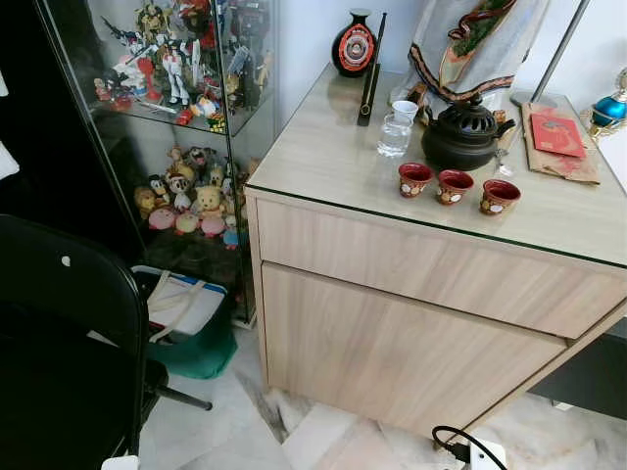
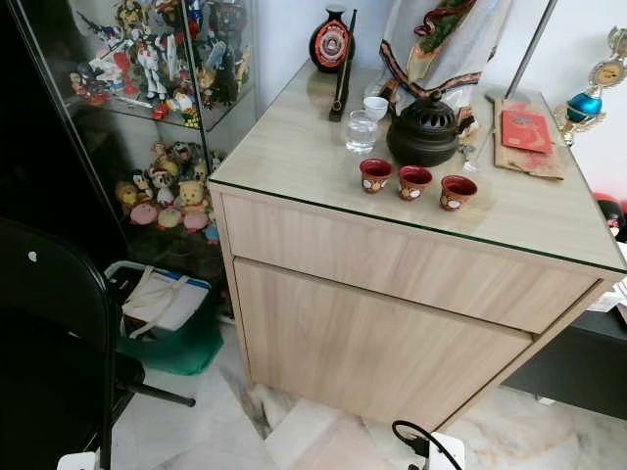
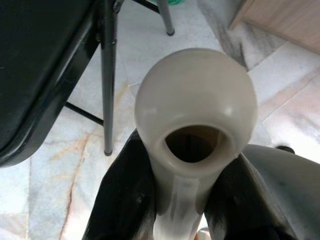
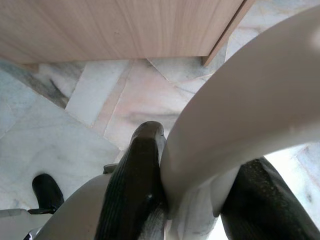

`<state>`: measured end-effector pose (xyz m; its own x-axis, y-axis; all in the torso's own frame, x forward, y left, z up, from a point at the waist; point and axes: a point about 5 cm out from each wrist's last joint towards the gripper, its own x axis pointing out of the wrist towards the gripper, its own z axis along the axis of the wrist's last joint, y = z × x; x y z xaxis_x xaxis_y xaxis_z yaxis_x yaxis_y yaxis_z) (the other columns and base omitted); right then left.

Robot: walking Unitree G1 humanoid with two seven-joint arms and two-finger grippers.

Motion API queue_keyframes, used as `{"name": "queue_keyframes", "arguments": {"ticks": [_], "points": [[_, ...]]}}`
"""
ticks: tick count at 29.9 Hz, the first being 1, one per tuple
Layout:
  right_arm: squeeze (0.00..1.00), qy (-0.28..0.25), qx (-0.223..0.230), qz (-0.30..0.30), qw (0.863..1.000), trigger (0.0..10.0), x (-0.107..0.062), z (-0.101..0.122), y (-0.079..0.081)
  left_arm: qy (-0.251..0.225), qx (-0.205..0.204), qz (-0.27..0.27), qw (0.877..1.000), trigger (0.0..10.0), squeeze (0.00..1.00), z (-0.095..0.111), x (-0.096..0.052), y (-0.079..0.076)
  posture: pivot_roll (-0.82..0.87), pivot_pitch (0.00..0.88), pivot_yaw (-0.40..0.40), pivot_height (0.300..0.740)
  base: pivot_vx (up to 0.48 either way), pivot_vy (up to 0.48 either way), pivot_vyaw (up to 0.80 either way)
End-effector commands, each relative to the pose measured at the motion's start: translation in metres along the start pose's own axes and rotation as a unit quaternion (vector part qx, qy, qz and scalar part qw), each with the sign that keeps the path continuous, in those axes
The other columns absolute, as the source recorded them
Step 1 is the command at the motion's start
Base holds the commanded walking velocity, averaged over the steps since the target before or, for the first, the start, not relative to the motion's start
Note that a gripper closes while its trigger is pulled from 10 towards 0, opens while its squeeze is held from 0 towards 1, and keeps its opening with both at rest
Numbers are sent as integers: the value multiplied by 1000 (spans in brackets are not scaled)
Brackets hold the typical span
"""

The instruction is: Sweep floor

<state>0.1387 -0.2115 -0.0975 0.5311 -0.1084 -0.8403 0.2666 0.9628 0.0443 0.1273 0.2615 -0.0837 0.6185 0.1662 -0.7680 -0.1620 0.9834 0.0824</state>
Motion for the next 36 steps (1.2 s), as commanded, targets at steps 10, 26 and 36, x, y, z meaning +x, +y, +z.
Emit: {"name": "queue_keyframes", "arguments": {"ticks": [10,26,36], "points": [[0,16,-11,21,1000,10000,0,-13,34,2,-2,-12,1000,10000,0,0,2,-11,-9,0,-111,740,-271,0,381],[0,10,0,14,1000,10000,1,-6,22,-5,0,-10,1000,10000,0,3,0,2,-6,0,-104,740,-267,0,0],[0,9,-12,20,1000,10000,1,-5,21,-10,2,-25,1000,10000,0,9,8,-33,-4,0,-105,740,-263,0,396]]}}
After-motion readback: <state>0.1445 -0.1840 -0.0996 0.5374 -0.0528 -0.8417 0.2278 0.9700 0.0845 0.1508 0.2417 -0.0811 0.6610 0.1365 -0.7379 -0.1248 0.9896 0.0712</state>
